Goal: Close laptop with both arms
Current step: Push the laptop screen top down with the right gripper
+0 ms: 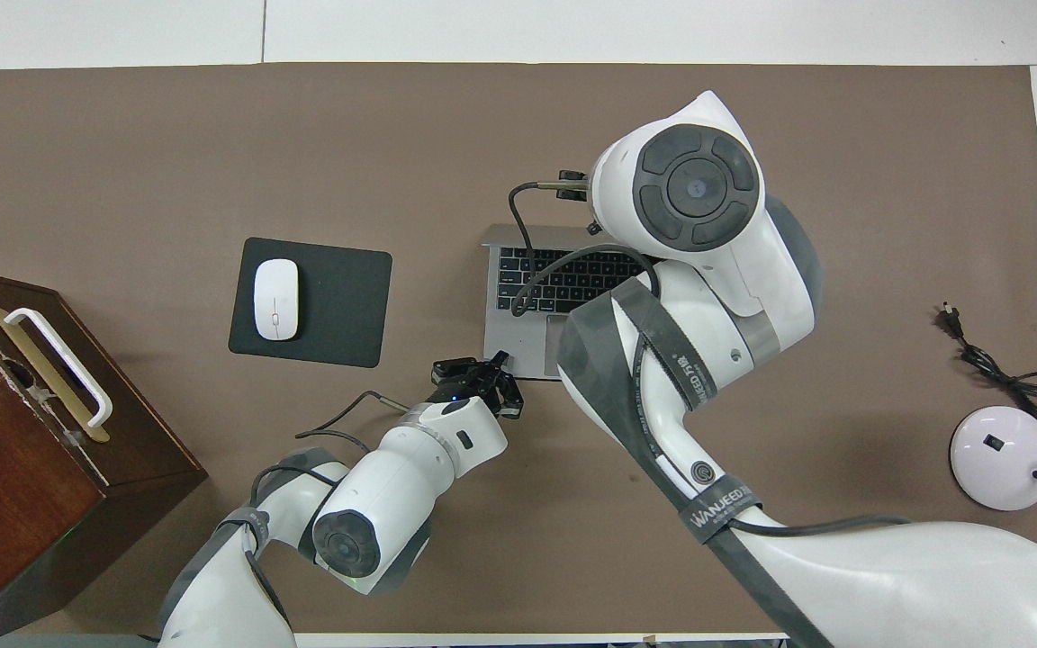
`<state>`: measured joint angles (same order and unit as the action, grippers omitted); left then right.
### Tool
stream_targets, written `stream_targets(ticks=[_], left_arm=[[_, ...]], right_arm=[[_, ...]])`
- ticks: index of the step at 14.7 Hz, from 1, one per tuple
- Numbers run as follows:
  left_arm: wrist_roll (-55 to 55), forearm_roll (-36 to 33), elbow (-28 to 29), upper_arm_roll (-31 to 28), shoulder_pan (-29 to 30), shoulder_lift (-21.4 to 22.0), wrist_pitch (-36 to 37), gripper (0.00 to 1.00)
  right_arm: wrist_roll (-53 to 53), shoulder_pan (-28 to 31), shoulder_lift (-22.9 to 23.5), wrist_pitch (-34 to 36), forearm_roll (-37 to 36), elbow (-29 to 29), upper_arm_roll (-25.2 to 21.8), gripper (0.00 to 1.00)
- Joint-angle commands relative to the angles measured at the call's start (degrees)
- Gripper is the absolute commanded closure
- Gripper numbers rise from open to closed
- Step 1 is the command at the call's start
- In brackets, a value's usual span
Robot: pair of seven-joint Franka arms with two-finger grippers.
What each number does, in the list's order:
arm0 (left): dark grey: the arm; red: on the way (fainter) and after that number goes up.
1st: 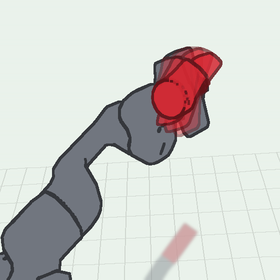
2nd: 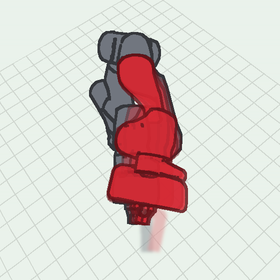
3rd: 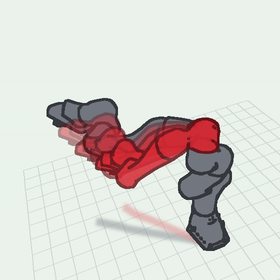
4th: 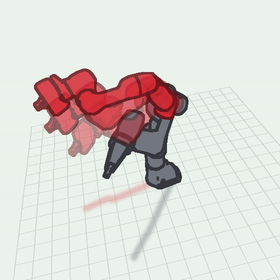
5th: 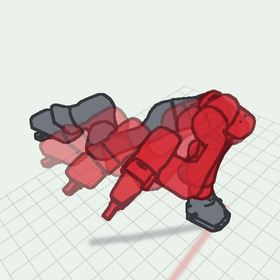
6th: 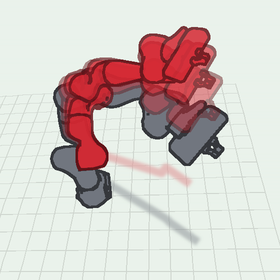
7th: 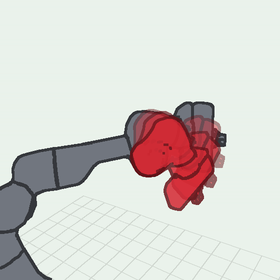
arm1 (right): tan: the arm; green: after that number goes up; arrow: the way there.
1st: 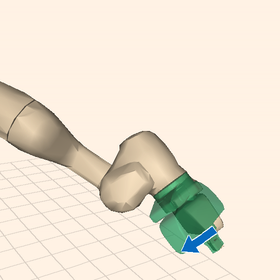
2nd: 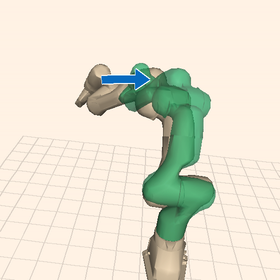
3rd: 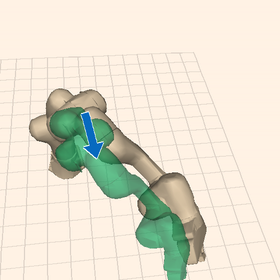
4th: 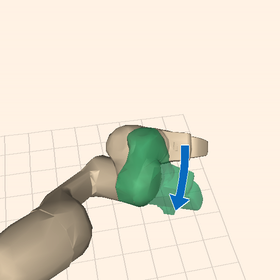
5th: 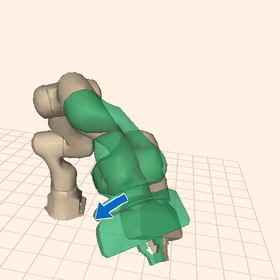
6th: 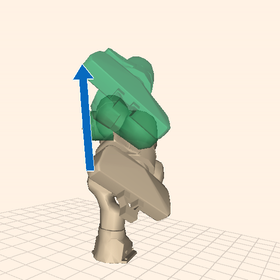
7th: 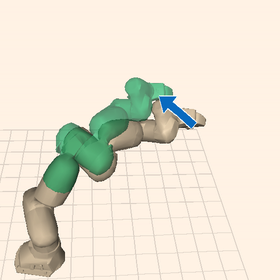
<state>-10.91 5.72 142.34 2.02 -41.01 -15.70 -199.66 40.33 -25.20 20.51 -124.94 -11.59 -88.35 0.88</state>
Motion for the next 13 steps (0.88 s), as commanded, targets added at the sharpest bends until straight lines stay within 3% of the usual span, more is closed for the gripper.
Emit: stream_targets(ticks=[1,6,13], left_arm=[[2.6,0.6,1.5,-0.9,-1.2,-0.6,-1.0,1.00],[4.9,0.6,1.5,-0.9,-1.2,-1.4,-1.0,1.00],[6.2,0.6,1.5,-0.9,-1.2,-1.8,-1.0,1.00]], right_arm=[[0.2,0.6,0.3,0.5,2.0,0.2,0.3,1.00],[-1.3,0.8,-0.4,0.7,3.9,-1.8,0.3,1.00],[-7.8,1.9,-2.0,3.7,11.8,-5.6,0.4,1.00]])
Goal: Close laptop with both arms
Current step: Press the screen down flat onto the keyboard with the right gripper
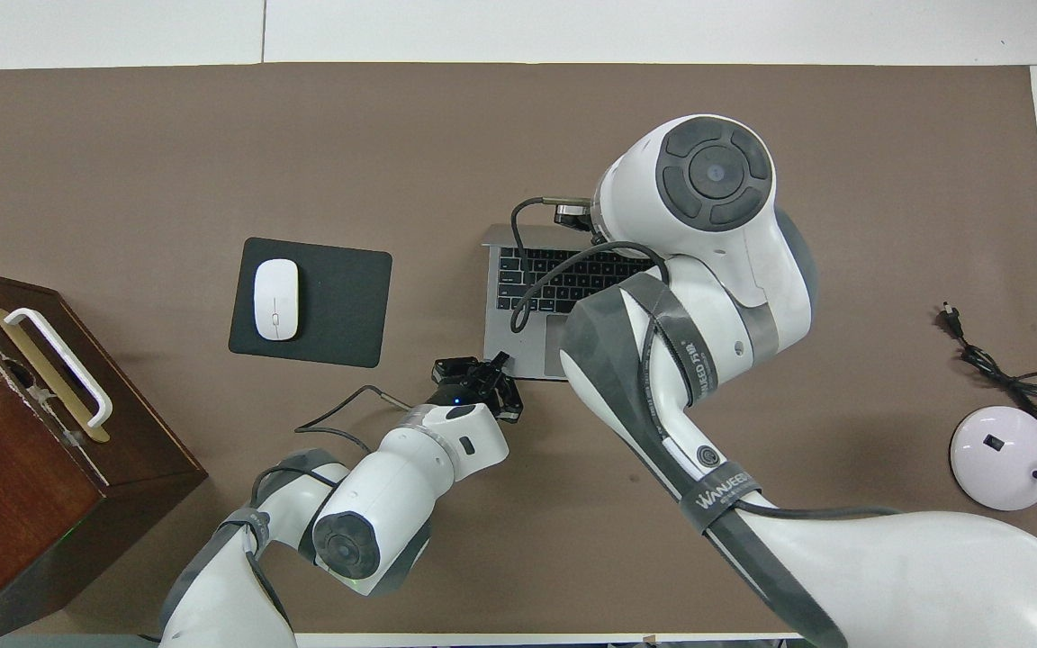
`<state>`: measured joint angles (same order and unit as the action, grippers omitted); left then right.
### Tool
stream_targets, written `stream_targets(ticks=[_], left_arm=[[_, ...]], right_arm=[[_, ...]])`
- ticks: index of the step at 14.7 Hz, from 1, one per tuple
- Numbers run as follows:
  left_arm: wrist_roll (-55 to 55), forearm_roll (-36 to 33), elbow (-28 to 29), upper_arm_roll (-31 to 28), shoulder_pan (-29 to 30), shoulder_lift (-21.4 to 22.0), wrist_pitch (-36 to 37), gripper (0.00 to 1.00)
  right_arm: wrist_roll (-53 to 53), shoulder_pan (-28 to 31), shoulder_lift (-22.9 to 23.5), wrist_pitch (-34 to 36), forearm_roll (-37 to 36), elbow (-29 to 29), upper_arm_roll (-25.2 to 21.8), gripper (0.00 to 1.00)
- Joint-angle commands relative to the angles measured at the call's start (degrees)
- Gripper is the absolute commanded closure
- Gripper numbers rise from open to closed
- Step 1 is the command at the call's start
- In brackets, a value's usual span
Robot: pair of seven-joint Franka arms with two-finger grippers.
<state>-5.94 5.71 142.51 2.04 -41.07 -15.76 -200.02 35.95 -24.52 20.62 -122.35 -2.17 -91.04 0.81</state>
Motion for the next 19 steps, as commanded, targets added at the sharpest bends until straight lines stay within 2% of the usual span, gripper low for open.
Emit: stream_targets(ticks=[1,8,19], left_arm=[[2.2,0.6,1.4,-0.9,-1.1,-1.7,-0.6,1.00],[3.7,0.6,1.7,-0.8,-1.1,-2.3,-0.6,1.00],[5.7,0.5,2.4,-0.8,-1.4,-2.6,-0.6,1.00]], right_arm=[[-4.8,1.5,-2.7,1.8,3.5,-3.7,0.5,1.00],[-9.1,2.2,-3.0,5.0,10.1,-7.7,0.5,1.00],[-10.2,1.8,-2.6,-0.9,10.3,-13.9,0.5,1.00]])
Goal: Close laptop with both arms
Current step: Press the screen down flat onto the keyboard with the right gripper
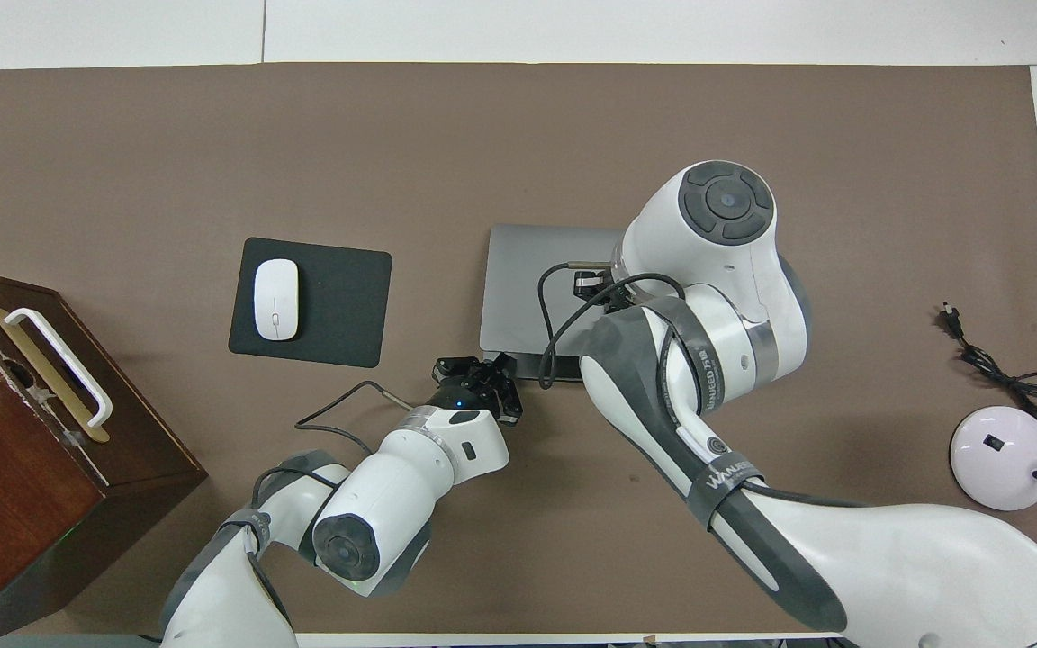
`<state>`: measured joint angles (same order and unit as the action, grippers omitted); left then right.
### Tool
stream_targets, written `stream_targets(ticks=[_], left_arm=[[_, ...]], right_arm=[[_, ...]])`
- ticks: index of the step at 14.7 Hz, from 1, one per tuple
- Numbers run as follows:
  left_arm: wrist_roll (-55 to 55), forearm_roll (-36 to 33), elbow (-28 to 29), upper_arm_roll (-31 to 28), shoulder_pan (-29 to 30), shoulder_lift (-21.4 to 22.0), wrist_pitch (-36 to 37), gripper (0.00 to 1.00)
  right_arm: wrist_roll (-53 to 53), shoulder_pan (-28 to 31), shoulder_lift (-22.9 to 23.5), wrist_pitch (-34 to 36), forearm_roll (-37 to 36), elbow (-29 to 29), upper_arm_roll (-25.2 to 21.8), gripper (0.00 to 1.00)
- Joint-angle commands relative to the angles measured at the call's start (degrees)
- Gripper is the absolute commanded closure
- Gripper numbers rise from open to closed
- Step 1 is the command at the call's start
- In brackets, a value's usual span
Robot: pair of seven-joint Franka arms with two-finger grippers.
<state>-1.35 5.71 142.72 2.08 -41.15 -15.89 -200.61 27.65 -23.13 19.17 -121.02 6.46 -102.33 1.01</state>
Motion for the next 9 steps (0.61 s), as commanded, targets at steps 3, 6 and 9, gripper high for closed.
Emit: stream_targets(ticks=[3,6,9], left_arm=[[1.2,0.6,2.6,-0.8,-1.6,-3.4,-0.1,1.00],[1.3,0.6,2.6,-0.8,-1.6,-3.5,0.0,1.00],[1.2,0.6,2.5,-0.8,-1.6,-3.5,0.0,1.00]], right_arm=[[-1.9,0.2,-0.7,-3.4,1.6,-3.2,0.3,1.00],[-1.8,-0.2,0.2,-4.8,1.6,-3.5,0.2,1.00],[-1.8,-0.2,0.6,-5.9,1.6,-3.7,0.3,1.00]])
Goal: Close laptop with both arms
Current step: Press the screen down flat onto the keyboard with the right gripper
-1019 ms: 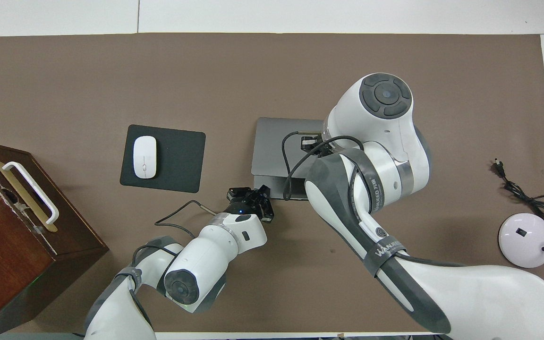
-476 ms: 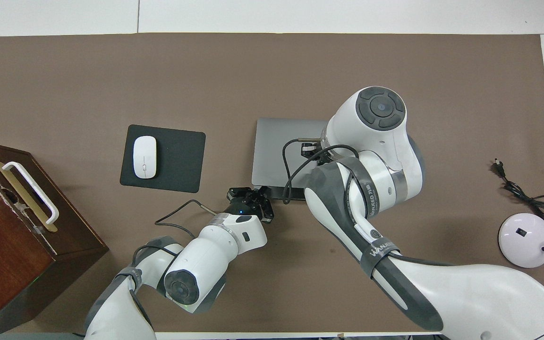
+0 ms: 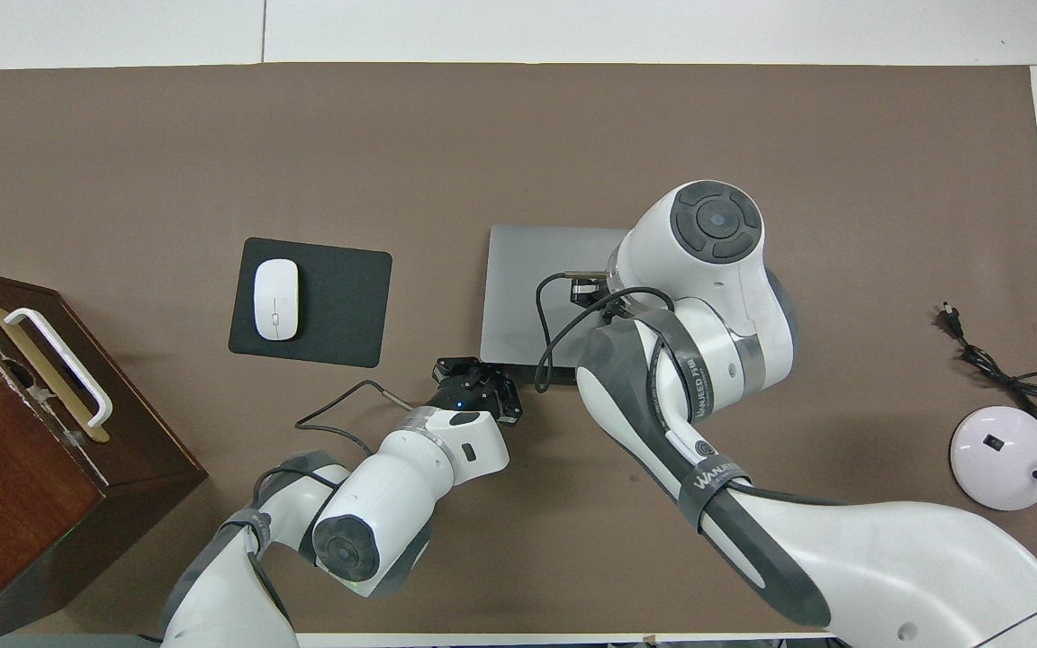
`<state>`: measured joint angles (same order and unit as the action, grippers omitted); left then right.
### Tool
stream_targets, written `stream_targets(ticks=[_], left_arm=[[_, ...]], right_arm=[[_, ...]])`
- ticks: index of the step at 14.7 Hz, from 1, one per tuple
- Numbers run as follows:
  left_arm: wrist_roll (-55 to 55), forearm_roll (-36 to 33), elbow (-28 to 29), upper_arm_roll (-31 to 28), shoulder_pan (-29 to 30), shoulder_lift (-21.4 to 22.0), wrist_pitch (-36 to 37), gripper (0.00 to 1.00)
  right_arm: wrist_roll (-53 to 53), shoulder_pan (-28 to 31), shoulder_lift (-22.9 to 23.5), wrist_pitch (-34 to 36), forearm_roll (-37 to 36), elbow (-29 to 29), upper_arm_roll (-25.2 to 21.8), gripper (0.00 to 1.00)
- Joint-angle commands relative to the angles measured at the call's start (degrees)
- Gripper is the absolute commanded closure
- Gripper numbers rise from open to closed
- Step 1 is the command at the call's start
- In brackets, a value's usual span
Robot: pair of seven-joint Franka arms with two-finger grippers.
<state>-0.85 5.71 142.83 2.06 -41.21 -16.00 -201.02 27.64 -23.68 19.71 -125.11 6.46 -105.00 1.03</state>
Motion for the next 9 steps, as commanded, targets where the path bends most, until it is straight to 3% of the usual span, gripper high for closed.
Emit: stream_targets(ticks=[1,9], left_arm=[[0.7,0.6,2.4,-0.8,-1.4,-3.4,0.4,1.00],[0.7,0.6,2.3,-0.8,-1.3,-3.4,0.4,1.00]], right_arm=[[-1.8,0.3,0.1,-1.8,1.6,-1.1,0.3,1.00],[-1.8,0.4,0.0,-1.9,1.6,-1.4,0.2,1.00]])
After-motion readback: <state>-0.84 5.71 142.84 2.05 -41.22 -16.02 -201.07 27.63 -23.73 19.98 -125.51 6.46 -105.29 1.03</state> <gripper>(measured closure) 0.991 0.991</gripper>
